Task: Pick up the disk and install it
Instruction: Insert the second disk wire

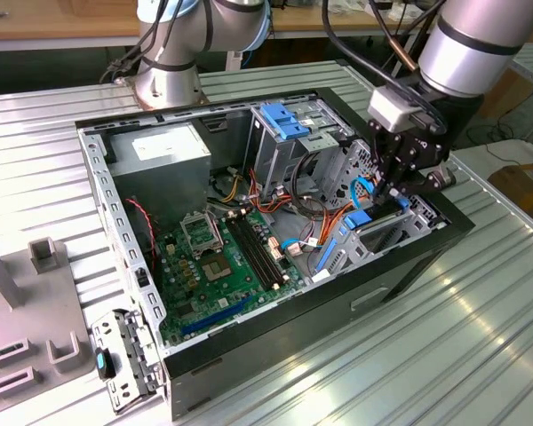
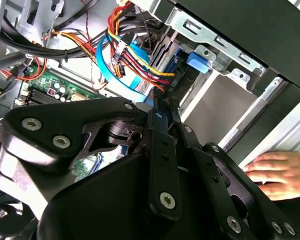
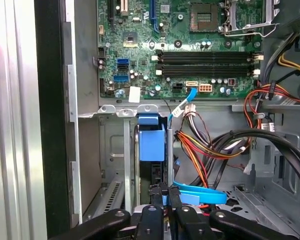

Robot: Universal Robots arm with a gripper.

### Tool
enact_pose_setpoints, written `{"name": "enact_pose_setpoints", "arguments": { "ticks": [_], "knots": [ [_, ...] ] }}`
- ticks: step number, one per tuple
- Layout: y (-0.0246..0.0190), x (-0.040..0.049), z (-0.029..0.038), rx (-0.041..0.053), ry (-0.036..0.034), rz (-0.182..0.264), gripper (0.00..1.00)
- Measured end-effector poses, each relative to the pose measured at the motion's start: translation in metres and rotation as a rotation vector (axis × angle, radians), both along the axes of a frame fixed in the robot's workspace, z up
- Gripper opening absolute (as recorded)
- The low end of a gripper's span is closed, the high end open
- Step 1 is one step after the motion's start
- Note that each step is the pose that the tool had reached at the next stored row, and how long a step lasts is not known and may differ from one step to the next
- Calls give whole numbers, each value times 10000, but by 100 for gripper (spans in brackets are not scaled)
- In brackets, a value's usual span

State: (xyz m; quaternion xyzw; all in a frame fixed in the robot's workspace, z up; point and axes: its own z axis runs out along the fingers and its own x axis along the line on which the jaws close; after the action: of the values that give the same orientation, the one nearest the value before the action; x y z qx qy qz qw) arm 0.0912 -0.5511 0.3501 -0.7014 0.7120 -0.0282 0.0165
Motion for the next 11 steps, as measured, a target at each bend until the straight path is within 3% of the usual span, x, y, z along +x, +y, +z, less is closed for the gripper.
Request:
{"name": "enact_pose_setpoints", "arguments": {
  "ticks": [2,5,11],
  "knots": [
    [-14,-1,-5,19,-32,-1,16],
    [-37,-1,-10,142,-97,-1,16],
    [-54,-5,-33,309,-161,-2,16]
  ]
}}
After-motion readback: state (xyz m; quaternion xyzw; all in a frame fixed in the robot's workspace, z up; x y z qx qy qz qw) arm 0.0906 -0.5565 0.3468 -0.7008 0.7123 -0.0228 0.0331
